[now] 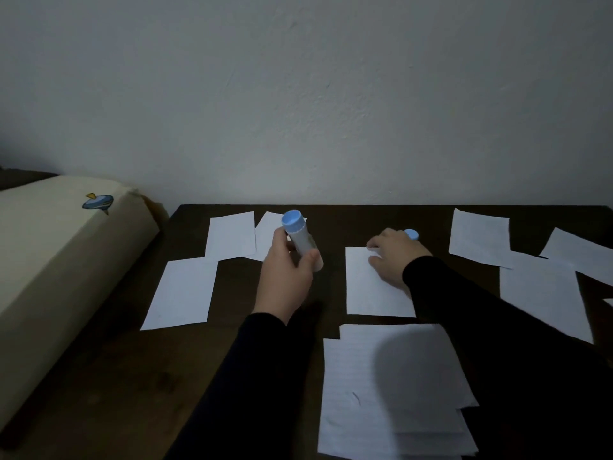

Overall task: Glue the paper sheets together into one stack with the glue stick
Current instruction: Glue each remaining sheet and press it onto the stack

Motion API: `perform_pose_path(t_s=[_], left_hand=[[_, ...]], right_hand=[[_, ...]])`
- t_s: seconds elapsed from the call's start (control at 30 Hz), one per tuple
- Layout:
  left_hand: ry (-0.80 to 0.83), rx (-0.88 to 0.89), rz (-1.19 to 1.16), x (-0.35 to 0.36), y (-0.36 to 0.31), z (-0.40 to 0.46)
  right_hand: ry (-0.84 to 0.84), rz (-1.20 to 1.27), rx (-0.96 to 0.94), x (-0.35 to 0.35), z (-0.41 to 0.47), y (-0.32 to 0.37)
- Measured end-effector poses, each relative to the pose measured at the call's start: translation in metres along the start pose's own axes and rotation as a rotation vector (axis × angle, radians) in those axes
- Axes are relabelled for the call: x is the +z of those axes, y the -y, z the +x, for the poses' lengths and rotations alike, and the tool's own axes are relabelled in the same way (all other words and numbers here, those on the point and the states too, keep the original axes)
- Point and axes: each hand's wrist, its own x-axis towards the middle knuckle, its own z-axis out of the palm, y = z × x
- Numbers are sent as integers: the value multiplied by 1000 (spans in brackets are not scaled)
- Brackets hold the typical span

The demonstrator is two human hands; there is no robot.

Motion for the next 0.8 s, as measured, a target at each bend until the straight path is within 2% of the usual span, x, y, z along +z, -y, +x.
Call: perform_pose_path(t_s=[0.13,0.33,0.6,0.7,0.8], left_hand=[[-66,-9,-63,-10,6,14],[-58,-23,-84,-6,1,21],[-10,-31,-59,1,-2,14],[29,-13,-75,6,-5,10],[92,10,-104,16,-8,3]], right_hand=[[107,-109,34,6,14,5],[168,-80,119,1,20,5],[146,226,263,-3,12,-8],[180,233,325,-5,5,-15],[144,318,394,-4,-6,-30]])
